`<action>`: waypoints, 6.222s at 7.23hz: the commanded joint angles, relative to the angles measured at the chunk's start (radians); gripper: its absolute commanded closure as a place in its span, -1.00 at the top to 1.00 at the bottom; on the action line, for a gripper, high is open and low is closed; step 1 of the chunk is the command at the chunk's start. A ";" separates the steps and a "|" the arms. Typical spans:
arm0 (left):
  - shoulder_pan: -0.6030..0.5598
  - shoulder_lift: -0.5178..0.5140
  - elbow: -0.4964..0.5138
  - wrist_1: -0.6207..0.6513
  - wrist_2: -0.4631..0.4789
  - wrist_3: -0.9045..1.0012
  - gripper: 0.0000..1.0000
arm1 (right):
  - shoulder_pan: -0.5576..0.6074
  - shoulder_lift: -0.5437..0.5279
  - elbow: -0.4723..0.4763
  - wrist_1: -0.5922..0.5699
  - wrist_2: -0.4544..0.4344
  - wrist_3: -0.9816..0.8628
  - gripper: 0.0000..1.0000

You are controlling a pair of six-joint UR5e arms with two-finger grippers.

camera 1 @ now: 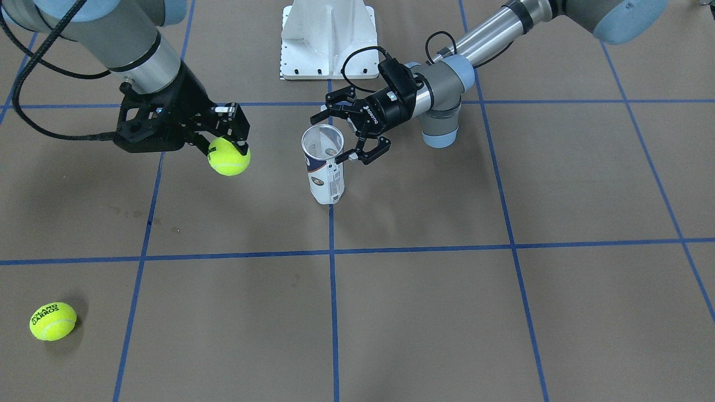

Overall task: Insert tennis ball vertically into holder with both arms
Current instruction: 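Carry the ball with the right gripper over the can's opening, then lower the ball into the can and open the right gripper, then move the right gripper to the Wilson 3 tennis ball and grasp it, then carry the second ball with the right gripper over the can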

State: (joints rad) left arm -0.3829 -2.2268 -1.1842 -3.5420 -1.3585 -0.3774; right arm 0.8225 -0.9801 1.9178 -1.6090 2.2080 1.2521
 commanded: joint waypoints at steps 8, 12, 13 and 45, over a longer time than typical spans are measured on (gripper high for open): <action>0.002 -0.001 0.002 0.000 0.001 0.000 0.98 | -0.135 0.184 -0.076 -0.009 -0.131 0.144 -1.00; 0.002 0.001 0.000 0.000 -0.001 0.000 0.98 | -0.152 0.182 -0.066 -0.020 -0.149 0.144 -1.00; 0.002 0.001 0.002 0.000 -0.001 0.000 0.97 | -0.157 0.182 -0.066 -0.020 -0.149 0.144 -1.00; 0.001 0.010 -0.006 -0.005 -0.001 0.000 0.98 | 0.250 -0.017 -0.847 0.403 -0.205 -0.427 -1.00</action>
State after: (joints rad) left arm -0.3807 -2.2200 -1.1903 -3.5454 -1.3591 -0.3774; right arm 1.0722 -0.9978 1.0648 -1.2058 2.0028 0.8253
